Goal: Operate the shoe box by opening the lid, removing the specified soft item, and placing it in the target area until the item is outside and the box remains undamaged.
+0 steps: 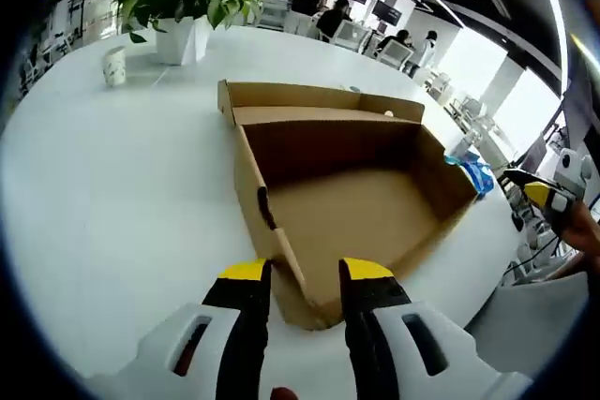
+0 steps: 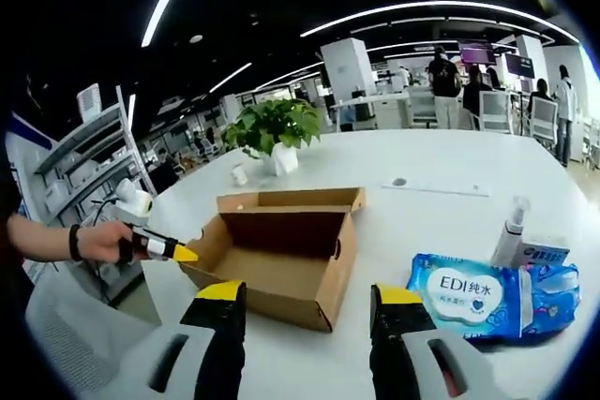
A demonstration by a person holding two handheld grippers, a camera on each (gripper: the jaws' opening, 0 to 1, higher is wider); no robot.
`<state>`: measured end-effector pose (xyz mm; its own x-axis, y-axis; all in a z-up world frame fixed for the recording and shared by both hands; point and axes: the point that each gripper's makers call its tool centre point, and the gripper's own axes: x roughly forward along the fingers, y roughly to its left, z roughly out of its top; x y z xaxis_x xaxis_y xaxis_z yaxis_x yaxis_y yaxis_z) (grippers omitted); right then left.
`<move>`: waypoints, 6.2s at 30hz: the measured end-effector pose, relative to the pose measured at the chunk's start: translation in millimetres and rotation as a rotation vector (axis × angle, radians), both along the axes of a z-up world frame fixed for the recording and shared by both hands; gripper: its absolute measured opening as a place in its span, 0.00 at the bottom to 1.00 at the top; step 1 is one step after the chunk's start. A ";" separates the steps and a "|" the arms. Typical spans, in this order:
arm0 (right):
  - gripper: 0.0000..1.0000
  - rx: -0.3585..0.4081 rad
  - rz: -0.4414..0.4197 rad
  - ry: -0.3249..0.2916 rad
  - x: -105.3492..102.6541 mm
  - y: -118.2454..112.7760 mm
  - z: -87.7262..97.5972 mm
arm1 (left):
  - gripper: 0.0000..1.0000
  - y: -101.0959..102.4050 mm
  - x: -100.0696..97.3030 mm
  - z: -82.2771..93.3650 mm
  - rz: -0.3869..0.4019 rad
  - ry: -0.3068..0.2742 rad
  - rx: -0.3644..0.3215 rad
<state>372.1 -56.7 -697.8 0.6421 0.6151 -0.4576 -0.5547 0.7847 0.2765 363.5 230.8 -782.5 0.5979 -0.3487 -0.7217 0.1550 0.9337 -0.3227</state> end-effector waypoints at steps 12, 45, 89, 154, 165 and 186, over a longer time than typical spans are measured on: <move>0.51 0.008 -0.005 0.036 -5.8 4.5 -11.5 | 0.21 7.1 3.0 -5.2 0.028 -0.002 -0.012; 0.47 0.034 -0.084 0.075 91.8 31.8 -7.8 | 0.06 31.0 12.7 -5.8 0.182 -0.023 0.070; 0.28 -0.134 -0.183 0.305 215.3 46.5 -96.6 | 0.05 36.0 15.8 -9.7 0.211 -0.037 0.087; 0.00 -0.174 -0.160 -0.002 172.7 20.0 44.9 | 0.04 14.2 26.5 -5.1 0.297 0.035 0.108; 0.00 -0.184 -0.166 -0.026 158.7 13.1 41.4 | 0.04 12.2 31.5 -4.5 0.329 0.038 0.099; 0.00 -0.233 -0.187 -0.128 125.8 15.9 42.9 | 0.05 12.1 33.9 -4.7 0.361 0.024 0.031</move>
